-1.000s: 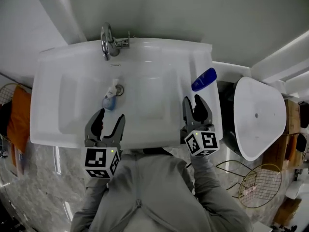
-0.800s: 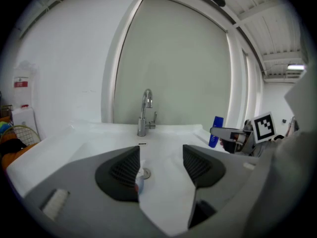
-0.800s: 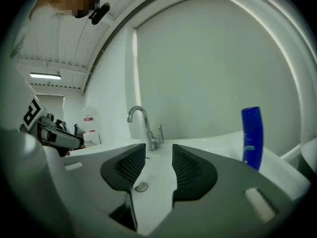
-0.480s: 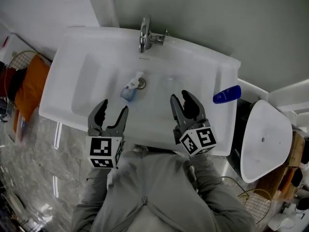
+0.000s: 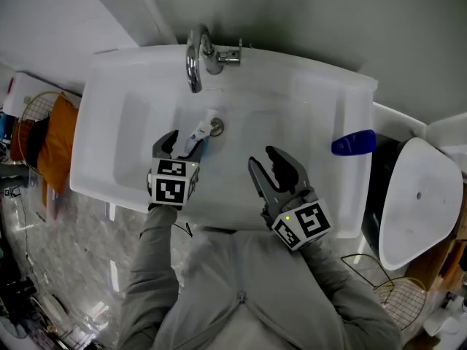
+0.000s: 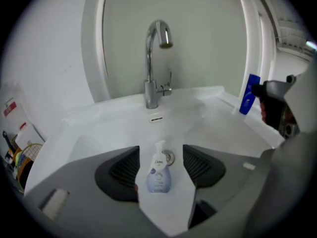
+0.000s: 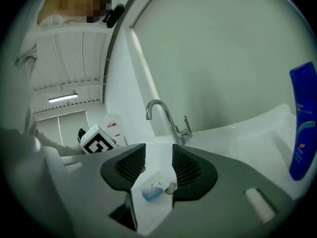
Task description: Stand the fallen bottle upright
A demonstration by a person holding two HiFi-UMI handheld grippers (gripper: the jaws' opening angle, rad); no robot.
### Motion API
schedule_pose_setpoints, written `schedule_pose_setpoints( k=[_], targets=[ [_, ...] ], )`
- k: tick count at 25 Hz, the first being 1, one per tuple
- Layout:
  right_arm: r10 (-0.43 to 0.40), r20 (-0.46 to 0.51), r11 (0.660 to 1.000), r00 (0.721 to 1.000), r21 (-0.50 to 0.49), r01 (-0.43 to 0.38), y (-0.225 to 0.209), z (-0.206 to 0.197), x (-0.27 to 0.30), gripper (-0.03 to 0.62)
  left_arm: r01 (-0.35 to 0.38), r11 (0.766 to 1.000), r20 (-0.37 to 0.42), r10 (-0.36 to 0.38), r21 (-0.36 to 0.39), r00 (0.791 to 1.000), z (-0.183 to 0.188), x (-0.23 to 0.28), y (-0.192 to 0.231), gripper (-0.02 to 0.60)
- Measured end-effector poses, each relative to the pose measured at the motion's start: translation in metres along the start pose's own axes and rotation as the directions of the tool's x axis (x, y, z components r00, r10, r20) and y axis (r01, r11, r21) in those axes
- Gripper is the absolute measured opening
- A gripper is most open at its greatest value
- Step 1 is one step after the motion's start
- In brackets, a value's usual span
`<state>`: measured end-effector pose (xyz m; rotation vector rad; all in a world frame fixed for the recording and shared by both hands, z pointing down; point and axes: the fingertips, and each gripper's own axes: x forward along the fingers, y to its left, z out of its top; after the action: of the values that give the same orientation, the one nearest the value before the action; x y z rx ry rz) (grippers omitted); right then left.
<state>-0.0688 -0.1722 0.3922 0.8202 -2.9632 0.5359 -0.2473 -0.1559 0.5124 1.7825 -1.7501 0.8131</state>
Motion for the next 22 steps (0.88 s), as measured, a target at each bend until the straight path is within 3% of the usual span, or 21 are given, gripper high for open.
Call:
schedule_pose_setpoints(
  k=[4, 9, 17, 22],
  targets=[
    [-0.043, -0.024, 0.999, 0.999, 0.001, 0.043, -0.011, -0.006, -0.004, 0.16, 0.074, 0.996, -0.132, -0.067, 0.045, 0.989, -0.012, 0.042, -0.006, 0.322],
    [-0.12, -0.046, 0.992, 0.992, -0.029, 0.119, -0.016, -0.012, -0.004, 0.16, 0.158, 0.985, -0.219, -0.139, 0.068, 0.966, -0.029, 0.081, -0.008, 0.322],
    [-0.252, -0.078, 0.968, 0.965, -0.016, 0.251, -0.016, -0.023, -0.008, 0.16, 0.211, 0.969, -0.316, -0.162, 0.128, 0.935, -0.044, 0.131, -0.007, 0.322],
    [-0.311, -0.073, 0.95, 0.948, -0.024, 0.31, -0.023, -0.022, -0.008, 0.16, 0.24, 0.963, -0.351, -0.185, 0.119, 0.918, -0.051, 0.145, -0.01, 0.322]
  ],
)
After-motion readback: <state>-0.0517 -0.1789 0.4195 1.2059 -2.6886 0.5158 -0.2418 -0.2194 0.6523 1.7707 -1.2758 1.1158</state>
